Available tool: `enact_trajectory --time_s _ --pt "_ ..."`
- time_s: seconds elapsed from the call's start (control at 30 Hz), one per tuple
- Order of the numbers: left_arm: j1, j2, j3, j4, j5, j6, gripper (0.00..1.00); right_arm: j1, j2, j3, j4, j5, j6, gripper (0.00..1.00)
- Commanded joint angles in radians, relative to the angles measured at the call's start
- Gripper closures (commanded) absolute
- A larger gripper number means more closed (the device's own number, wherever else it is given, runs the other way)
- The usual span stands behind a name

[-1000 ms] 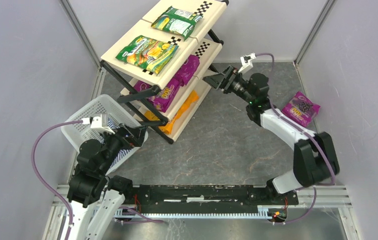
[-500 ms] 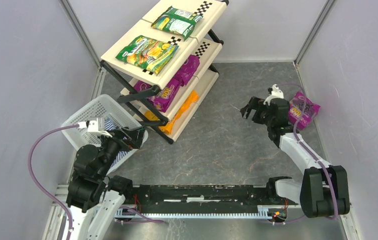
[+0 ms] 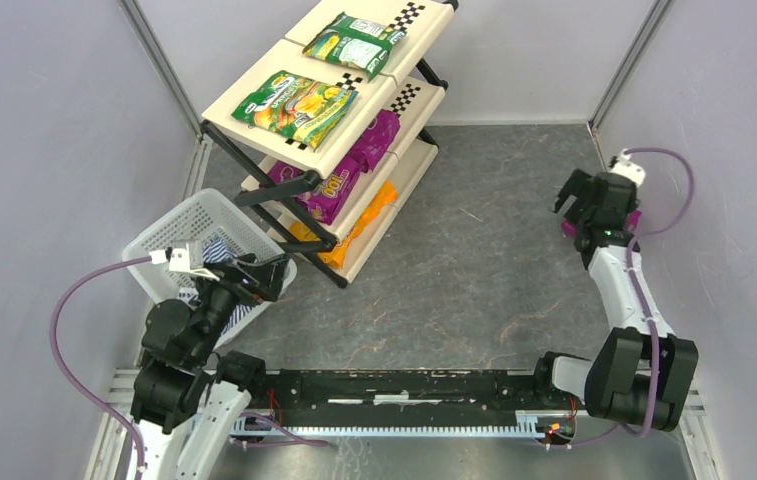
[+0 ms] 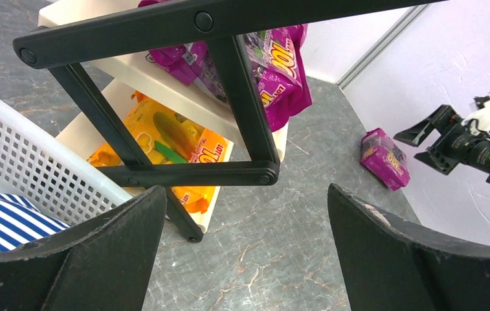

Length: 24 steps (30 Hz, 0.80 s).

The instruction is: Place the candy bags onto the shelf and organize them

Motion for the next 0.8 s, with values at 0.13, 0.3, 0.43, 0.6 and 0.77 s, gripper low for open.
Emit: enact_trajectory --time_s 0.13,0.3,0.43,0.6,0.77 --pt "0.002 -0.057 -0.012 0.059 0.03 -0.001 0.0 -0.155 0.002 0.069 0.05 0.174 0.025 0.02" --pt "-0.036 -0.097 -0.016 0.058 0.011 -0.004 0.0 -0.203 0.096 0.076 0.134 0.153 0.078 0.02" --pt "-0.063 -0.123 -0.016 0.056 0.003 -0.007 0.0 -0.218 0.234 0.153 0.123 0.151 0.038 0.02" --pt "-0.084 -0.134 -0.016 0.056 -0.004 -0.008 0.0 -0.225 0.34 0.215 0.092 0.207 -0.047 0.02" --pt "-0.088 -0.13 -0.016 0.056 -0.007 -0.007 0.0 -0.225 0.357 0.175 0.131 0.136 -0.097 0.02"
